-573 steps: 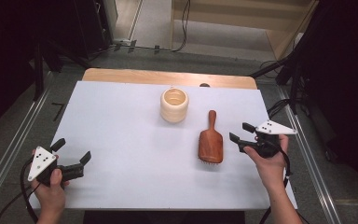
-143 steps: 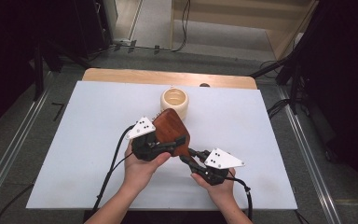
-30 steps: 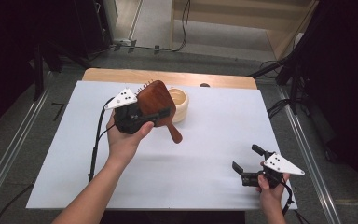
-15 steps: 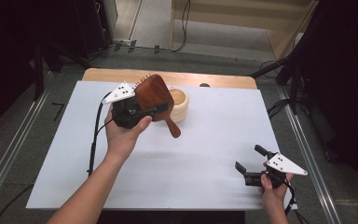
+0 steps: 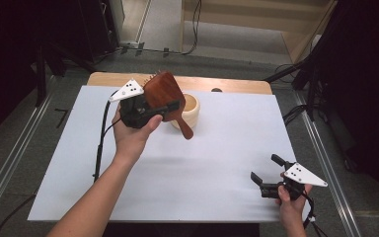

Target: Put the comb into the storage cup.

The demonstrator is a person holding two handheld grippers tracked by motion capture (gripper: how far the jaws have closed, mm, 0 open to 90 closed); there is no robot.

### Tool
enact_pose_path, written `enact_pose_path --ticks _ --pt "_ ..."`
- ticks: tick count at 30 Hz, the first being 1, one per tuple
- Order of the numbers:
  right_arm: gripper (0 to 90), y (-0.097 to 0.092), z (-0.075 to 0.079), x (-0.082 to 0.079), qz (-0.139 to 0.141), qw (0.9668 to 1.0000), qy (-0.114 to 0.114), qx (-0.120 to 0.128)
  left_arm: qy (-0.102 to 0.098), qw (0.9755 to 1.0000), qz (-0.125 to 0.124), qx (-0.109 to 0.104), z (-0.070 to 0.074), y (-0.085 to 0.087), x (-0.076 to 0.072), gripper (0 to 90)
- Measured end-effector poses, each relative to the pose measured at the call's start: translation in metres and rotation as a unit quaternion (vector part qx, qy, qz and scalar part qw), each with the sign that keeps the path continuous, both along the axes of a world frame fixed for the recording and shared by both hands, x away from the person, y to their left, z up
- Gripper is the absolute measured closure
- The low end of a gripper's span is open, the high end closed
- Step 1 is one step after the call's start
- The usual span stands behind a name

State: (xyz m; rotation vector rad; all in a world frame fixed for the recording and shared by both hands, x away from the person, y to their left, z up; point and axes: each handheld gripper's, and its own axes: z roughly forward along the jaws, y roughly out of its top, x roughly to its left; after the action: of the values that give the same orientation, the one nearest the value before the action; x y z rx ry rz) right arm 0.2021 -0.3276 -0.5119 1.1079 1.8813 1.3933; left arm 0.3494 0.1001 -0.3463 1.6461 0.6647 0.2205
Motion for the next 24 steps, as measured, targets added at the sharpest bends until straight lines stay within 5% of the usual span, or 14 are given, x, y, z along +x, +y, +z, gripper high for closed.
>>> enact_pose_path --ticks 24 --pt "0.0 0.001 -0.001 0.001 0.007 1.0 0.003 -0.001 -0.011 0.9998 0.016 0.007 0.011 -0.005 0.019 58.7"
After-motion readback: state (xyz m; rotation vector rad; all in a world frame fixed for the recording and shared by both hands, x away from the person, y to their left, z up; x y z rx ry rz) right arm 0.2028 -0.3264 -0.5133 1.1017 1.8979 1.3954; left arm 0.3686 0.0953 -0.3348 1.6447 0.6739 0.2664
